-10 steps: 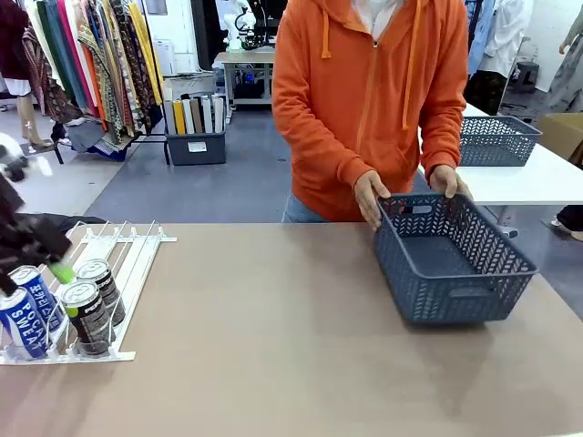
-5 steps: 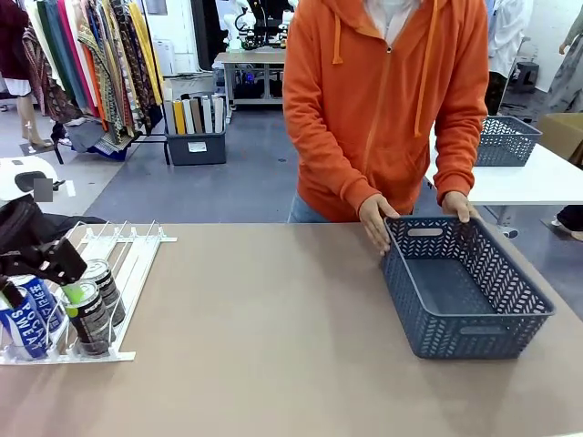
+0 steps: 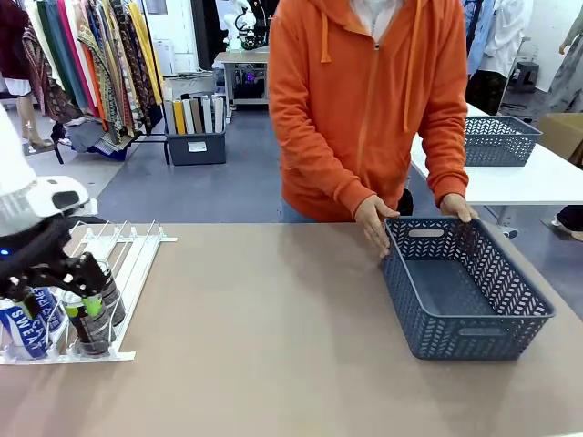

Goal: Retrieve and store the cans from the dispenser.
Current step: Pick up one can from the Automatic Can Dispenser and place it in the middle of the table.

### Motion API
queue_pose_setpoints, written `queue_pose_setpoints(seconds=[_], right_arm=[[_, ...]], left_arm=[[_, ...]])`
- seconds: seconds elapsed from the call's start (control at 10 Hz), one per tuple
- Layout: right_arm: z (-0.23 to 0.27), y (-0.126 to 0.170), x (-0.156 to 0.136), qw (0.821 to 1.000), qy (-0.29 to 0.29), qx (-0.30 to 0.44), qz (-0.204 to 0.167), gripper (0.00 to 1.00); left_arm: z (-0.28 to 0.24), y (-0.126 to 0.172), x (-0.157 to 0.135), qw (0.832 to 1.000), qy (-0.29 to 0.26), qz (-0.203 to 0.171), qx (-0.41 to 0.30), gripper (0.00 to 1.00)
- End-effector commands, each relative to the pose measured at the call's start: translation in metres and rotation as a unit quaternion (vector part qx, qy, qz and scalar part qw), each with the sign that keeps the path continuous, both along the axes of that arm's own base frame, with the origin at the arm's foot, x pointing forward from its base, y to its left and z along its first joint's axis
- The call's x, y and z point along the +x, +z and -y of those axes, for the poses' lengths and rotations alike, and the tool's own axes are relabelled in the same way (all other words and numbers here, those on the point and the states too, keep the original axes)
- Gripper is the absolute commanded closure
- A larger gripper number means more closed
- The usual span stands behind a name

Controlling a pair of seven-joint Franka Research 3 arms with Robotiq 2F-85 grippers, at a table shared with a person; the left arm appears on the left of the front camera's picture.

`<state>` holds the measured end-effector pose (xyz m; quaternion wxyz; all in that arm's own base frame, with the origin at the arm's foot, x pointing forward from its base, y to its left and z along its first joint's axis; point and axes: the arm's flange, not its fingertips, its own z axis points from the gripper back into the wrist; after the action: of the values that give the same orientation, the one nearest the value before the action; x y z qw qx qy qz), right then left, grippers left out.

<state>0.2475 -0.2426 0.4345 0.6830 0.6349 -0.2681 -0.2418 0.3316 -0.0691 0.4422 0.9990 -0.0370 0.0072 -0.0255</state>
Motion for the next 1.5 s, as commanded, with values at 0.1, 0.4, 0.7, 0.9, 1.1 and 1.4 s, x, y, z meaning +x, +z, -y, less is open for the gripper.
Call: queue_pose_setpoints(seconds=[0.1,0.4,0.7,0.9,1.1,1.4], right_arm=[[0.002,0.003,0.0,1.0,0.0,0.001,0.006,0.0],[0.002,0.003,0.0,1.0,0.0,0.001,0.006,0.0],[0.002,0.003,0.0,1.0,0.0,0.001,0.006,0.0],[0.002,0.003,0.0,1.0,0.0,0.001,0.006,0.0],[0.002,0.003,0.0,1.0,0.0,0.001,0.006,0.0],[0.002,0.003,0.0,1.0,0.0,0.001,0.006,0.0]], left_arm=[[0.005,-0.022,0.023,0.998,0.044,0.02,0.032,0.0],[-0.001,-0.037,0.034,0.999,0.04,0.011,0.02,0.0],[-0.003,-0.037,0.038,0.999,0.044,0.019,0.023,0.0],[-0.004,-0.037,0.039,0.998,0.048,0.025,0.027,0.0],[-0.003,-0.038,0.041,0.998,0.05,0.025,0.031,0.0],[-0.003,-0.04,0.043,0.997,0.053,0.029,0.039,1.0]])
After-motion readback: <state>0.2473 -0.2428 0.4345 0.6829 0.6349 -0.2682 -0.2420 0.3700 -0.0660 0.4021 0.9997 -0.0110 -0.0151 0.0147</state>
